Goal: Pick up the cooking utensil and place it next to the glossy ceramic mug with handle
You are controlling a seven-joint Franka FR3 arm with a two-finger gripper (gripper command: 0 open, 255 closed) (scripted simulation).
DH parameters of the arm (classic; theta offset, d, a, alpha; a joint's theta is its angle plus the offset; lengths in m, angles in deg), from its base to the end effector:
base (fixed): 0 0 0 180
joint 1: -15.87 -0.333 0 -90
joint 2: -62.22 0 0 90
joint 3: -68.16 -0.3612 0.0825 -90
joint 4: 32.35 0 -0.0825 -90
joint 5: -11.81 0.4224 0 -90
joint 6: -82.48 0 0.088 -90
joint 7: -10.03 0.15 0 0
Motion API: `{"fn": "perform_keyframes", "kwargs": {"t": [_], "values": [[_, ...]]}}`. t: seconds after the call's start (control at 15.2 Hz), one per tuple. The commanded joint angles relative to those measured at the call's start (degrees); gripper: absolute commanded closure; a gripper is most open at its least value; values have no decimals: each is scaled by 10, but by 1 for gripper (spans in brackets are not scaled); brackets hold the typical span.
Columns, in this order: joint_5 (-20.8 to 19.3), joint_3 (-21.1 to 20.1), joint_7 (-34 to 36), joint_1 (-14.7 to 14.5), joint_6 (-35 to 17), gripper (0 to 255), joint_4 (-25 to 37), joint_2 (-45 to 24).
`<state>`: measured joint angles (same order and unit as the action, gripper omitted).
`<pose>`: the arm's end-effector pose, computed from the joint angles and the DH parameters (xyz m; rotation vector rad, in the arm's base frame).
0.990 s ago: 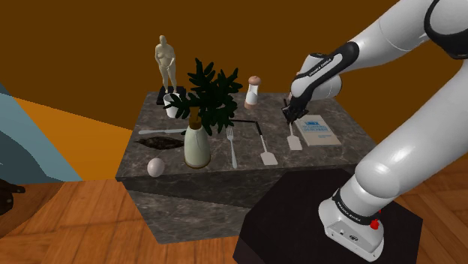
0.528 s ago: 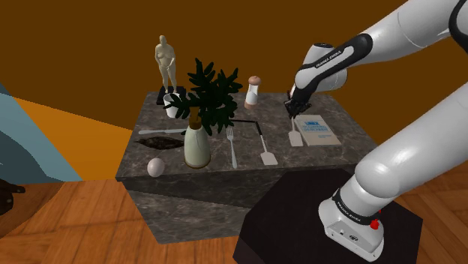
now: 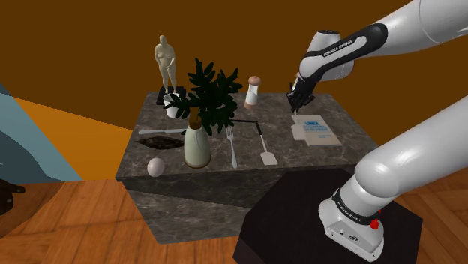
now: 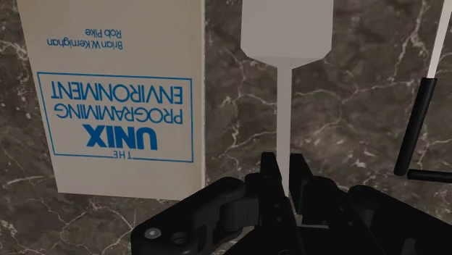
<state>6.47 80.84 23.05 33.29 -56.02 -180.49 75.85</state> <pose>0.3915 -0.2266 0.3201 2.9396 -1.0405 0.0986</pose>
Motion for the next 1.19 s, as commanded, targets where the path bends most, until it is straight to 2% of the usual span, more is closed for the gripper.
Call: {"fn": "perform_keyframes", "kwargs": {"t": [0.0,0.53,1.12], "values": [[-2,-2,2,0,19,255,7,12],[-4,-7,4,2,88,255,38,51],[32,-55,73,-47,98,255,196,-102]]}}
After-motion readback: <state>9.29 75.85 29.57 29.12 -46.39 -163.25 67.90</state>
